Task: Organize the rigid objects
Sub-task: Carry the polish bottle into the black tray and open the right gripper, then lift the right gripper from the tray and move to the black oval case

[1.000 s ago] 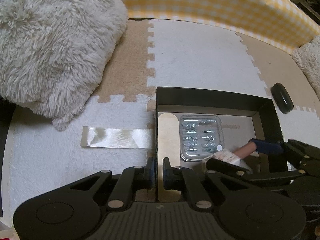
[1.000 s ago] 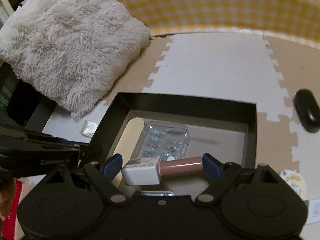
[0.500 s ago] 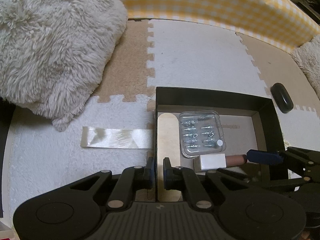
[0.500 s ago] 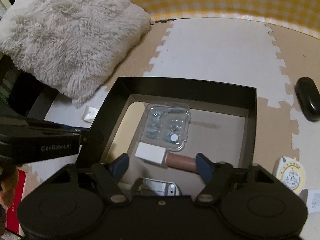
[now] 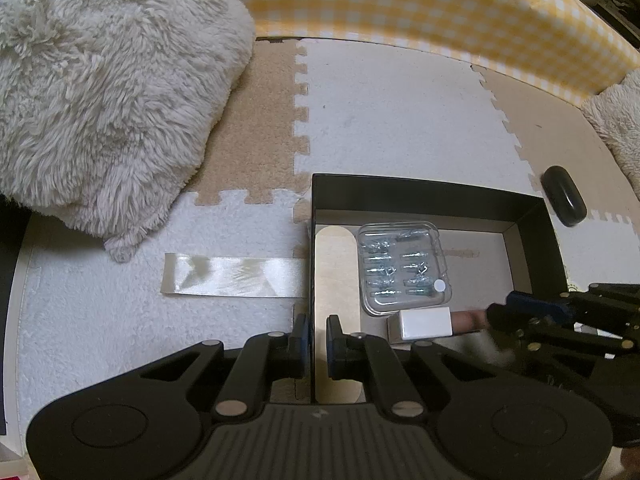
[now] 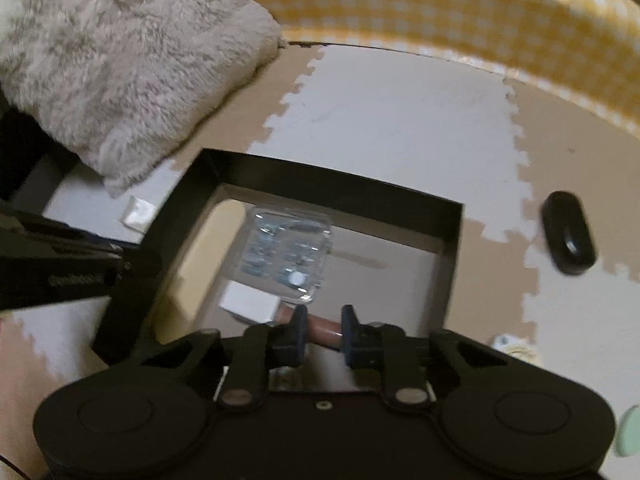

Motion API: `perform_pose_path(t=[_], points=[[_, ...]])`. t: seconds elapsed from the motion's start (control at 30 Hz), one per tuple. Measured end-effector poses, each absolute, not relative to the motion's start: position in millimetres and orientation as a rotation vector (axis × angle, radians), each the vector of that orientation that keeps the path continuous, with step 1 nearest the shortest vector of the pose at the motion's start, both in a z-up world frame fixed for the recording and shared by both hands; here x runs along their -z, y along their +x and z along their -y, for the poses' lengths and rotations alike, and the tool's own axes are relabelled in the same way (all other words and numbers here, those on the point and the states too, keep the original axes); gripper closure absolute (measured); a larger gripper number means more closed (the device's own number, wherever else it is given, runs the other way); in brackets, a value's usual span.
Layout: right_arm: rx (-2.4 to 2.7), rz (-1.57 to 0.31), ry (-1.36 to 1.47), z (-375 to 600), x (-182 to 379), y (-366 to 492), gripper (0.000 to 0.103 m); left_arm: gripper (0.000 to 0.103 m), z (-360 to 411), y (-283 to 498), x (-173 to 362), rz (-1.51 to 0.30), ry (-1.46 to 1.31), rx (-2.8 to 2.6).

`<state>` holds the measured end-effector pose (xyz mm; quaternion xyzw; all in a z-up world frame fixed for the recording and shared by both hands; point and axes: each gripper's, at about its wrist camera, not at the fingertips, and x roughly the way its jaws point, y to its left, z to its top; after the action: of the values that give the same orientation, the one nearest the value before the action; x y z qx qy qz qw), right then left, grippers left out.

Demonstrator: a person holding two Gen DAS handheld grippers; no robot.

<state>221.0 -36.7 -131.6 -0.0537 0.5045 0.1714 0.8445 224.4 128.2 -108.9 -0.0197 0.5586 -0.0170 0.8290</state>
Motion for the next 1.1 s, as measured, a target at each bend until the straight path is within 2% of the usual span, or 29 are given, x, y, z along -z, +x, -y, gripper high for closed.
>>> perform_pose_path(t=[0.07,0.33,0.57,1.1], points=[[-0.346,-1.062,-0.166,35.9,132.4,221.6,0.093,0.095,-128.4,224.5,109.0,-1.186,-0.041,0.036],[-0.333,-1.071,-0.372,19.8,152.6,218.1,0.097,0.095,-128.7,224.5,108.9,-1.186,-0.043,0.036],[-0.418,-1.093,-0.187,27.0,152.6,223.9,0.098,0.095,-128.7,224.7,108.7,-1.186,-0.041,0.036],[-0.497,-1.079,0.017,27.9,152.9,223.2,0.098,0.095,-128.6,224.7,108.8,-1.186,-0.042,0.036]])
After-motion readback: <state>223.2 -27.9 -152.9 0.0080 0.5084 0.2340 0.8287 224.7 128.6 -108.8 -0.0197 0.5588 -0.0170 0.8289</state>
